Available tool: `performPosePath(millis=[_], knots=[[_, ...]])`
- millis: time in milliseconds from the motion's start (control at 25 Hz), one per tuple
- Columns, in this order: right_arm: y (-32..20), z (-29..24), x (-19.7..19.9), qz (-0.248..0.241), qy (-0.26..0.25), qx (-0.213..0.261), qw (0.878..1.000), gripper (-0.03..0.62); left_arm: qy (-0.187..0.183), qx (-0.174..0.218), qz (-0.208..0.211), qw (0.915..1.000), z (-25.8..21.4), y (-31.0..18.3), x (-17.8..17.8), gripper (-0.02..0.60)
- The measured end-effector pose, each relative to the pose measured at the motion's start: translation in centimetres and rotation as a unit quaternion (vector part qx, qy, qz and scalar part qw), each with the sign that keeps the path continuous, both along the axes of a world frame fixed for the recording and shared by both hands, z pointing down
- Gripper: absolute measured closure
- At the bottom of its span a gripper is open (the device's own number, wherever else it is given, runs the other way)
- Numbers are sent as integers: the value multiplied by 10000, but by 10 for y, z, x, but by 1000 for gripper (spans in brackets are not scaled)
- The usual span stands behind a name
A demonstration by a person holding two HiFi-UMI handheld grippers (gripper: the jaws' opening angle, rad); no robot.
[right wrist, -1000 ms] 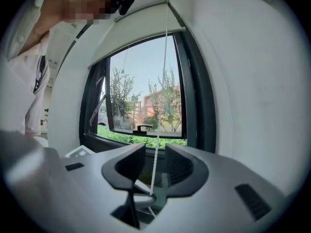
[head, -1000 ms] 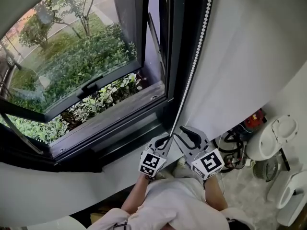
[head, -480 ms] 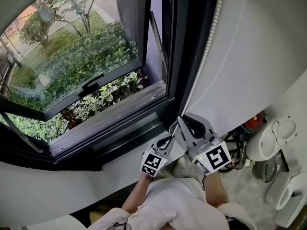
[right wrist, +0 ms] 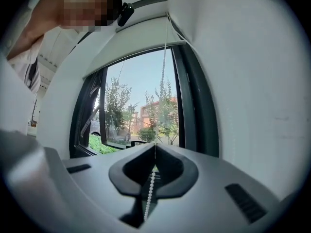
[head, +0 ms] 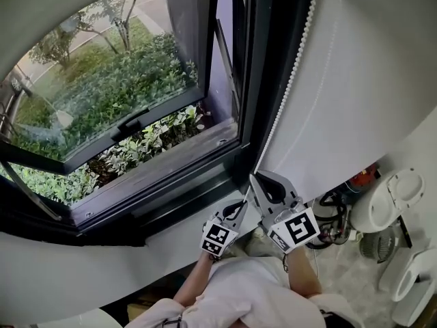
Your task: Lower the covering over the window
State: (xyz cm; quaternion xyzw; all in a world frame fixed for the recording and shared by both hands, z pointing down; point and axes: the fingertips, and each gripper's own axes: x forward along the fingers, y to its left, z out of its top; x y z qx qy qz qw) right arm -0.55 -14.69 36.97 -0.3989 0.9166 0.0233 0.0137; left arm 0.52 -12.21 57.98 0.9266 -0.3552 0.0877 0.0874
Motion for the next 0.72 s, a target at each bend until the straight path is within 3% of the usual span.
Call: performPosePath(millis=[720], knots=[[-4, 69, -8, -116, 66, -624, 9980, 599, -261, -584, -5, 9980, 68, 11, -5, 568]])
